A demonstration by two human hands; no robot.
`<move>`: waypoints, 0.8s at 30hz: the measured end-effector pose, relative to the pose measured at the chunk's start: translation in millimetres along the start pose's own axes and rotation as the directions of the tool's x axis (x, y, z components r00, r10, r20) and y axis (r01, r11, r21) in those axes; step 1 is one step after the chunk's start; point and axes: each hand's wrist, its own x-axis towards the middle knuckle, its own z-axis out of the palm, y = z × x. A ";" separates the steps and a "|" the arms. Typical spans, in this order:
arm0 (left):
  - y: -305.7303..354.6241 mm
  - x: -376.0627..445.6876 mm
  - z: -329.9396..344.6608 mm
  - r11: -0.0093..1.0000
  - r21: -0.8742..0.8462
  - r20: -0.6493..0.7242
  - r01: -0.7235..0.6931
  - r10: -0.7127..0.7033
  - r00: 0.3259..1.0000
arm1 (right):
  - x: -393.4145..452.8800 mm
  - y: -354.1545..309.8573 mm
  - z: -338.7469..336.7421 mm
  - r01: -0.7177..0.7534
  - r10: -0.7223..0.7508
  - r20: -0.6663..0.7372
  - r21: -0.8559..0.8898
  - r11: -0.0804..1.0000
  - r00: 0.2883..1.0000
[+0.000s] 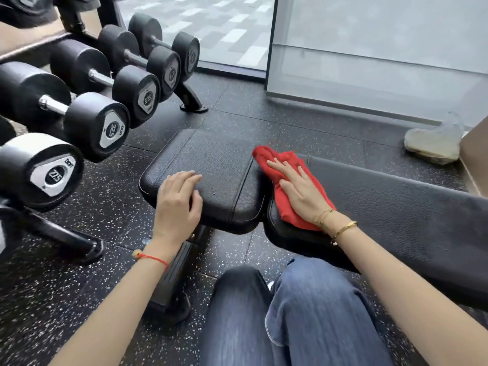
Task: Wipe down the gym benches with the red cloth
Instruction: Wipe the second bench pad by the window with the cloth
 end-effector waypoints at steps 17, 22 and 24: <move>-52.4 25.7 13.5 0.977 0.105 -0.024 0.185 -0.183 0.983 | 65.4 -63.1 74.7 0.330 -0.236 0.295 -0.331 0.884 0.926; -56.6 25.5 14.7 0.979 0.109 -0.033 0.171 -0.168 0.985 | 49.7 -38.5 54.5 0.392 -0.287 0.330 -0.317 0.864 0.899; -55.2 25.3 13.6 0.978 0.113 -0.023 0.176 -0.174 0.984 | 79.3 -28.2 48.0 0.223 -0.143 0.240 -0.346 0.911 0.960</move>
